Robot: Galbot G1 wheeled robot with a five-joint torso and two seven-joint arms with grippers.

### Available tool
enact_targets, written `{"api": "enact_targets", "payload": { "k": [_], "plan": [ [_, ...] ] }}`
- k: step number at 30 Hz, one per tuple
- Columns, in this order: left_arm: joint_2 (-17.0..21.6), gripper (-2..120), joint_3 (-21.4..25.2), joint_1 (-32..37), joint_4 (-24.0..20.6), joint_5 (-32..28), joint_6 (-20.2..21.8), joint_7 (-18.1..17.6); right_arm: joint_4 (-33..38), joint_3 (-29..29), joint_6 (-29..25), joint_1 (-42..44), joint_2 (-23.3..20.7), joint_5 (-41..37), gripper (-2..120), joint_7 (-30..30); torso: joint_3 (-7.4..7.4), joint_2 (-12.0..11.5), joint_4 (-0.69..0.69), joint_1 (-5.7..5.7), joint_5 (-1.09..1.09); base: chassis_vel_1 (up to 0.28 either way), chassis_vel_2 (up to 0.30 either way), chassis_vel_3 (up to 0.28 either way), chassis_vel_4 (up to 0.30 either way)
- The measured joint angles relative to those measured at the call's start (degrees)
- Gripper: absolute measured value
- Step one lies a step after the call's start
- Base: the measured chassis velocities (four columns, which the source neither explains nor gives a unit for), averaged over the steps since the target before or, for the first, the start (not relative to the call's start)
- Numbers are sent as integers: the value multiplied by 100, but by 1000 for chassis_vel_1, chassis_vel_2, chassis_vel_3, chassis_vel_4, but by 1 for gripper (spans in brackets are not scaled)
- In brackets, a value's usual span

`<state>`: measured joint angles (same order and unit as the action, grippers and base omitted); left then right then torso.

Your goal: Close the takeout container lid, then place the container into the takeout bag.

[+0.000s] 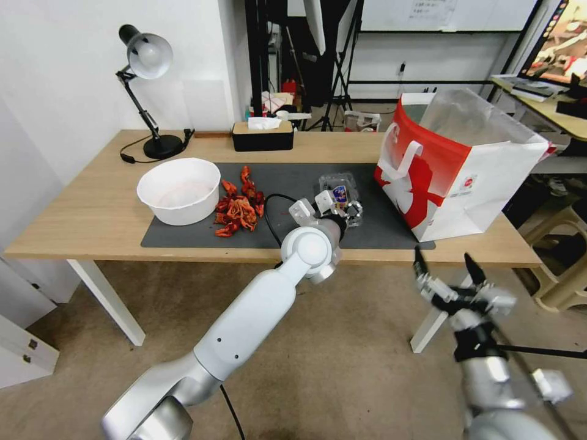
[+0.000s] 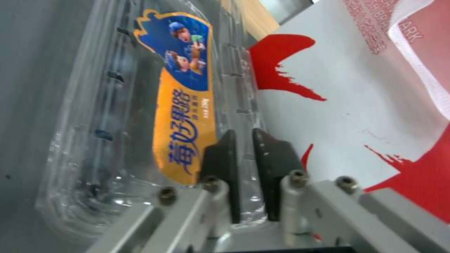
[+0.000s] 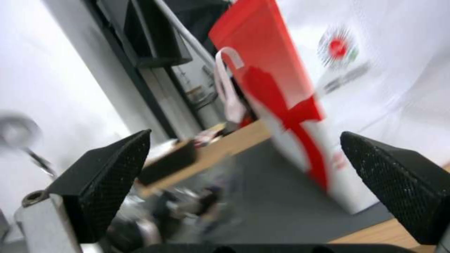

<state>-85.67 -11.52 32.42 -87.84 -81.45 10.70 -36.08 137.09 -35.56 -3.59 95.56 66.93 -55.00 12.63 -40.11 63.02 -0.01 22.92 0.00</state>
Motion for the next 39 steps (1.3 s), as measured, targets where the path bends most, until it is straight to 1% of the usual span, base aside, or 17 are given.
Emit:
{"api": "enact_targets", "payload": {
  "k": [1,2,3,4,5,7,11,12,14,16,23,27,28,31,35,38,39],
  "plan": [
    [0,7,0,0,0,0,0,0,0,0,0,0,0,0,100,0,0,0,0,0,0,0,0,0,0],
    [10,1,-4,-1,0,0,3,0,40,-16,143,-138,-54,-375,100,104,0,0,1,0,1,0,0,0,0],
    [21,0,-8,-2,0,0,3,-3,80,-37,415,-394,-154,-943,100,289,0,0,2,0,0,0,0,0,0],
    [27,0,-10,-2,-1,0,2,-5,79,-34,523,-533,-211,-1199,100,364,0,0,2,0,0,0,0,0,0],
    [27,0,-10,-2,-1,0,2,-5,79,-34,523,-533,-211,-1199,100,364,0,0,2,0,0,0,0,0,0],
    [41,0,-12,-2,-2,0,-16,-7,4,25,712,-800,-347,-1539,100,436,0,0,2,1,0,0,0,0,0],
    [44,0,-21,-2,-2,0,-26,1,-45,57,775,-881,-402,-1652,100,449,0,0,2,1,1,0,0,0,0],
    [34,0,-30,-2,1,3,-36,28,-109,94,871,-956,-458,-1801,100,478,0,0,0,1,0,0,0,0,0],
    [0,0,-25,-2,14,10,-46,54,-186,139,940,-1029,-494,-1877,100,501,0,0,0,1,0,0,0,0,0],
    [-74,0,-16,11,27,29,-74,76,-388,232,1136,-1259,-546,-2112,100,643,0,0,-1,2,0,0,0,0,0],
    [5,0,-35,41,3,22,-93,81,-765,411,1379,-1838,-674,-2557,100,942,0,0,2,1,0,0,0,0,0],
    [17,0,-38,42,1,19,-109,81,-1095,563,1566,-2349,-850,-2752,100,1129,0,0,1,1,1,0,0,0,0],
    [17,0,-38,42,1,19,-109,81,-1095,563,1566,-2349,-850,-2752,100,1129,0,0,1,1,1,0,0,0,0],
    [17,0,-35,39,-5,17,-115,80,-1320,654,1712,-2772,-1040,-2902,100,1236,0,0,1,1,1,0,0,0,0],
    [27,0,-30,42,-26,16,-118,80,-1436,689,1842,-2996,-1166,-3006,100,1308,0,0,0,0,0,0,0,0,0],
    [54,0,-27,53,-33,13,-122,80,-1641,757,2200,-3348,-1351,-3276,100,1416,0,0,1,0,0,0,0,0,0],
    [54,0,-27,53,-33,13,-122,80,-1641,757,2200,-3348,-1351,-3276,100,1416,0,0,1,0,0,0,0,0,0]
  ]
}}
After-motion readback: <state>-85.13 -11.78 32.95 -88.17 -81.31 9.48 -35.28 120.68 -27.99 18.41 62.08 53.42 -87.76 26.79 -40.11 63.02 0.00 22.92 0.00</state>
